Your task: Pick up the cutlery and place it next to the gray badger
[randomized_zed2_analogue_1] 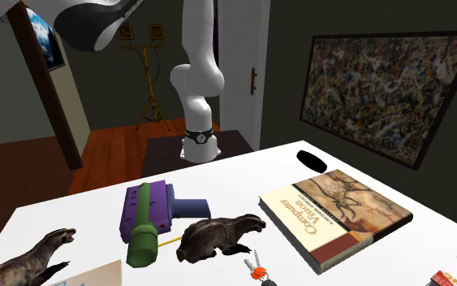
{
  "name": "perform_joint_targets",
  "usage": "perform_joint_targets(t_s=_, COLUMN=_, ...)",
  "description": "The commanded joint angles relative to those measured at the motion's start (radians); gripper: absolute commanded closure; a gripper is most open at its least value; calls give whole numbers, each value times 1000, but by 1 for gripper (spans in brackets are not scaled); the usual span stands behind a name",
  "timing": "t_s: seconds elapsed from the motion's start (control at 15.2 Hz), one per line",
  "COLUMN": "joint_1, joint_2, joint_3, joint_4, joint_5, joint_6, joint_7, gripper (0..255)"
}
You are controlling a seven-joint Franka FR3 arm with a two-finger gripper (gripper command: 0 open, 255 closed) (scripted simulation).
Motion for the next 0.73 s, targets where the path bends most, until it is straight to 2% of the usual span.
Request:
perform_joint_targets(t_s=0.0, joint_1=-8, joint_2=8, joint_3=5, joint_4=-13, joint_5=-40, joint_6=15, joint_7=40, gripper=255)
perform_joint_targets(t_s=0.66, joint_1=-43, joint_2=72, joint_3=23, joint_4=-42, joint_5=-274, joint_6=66, joint_7=269, gripper=255)
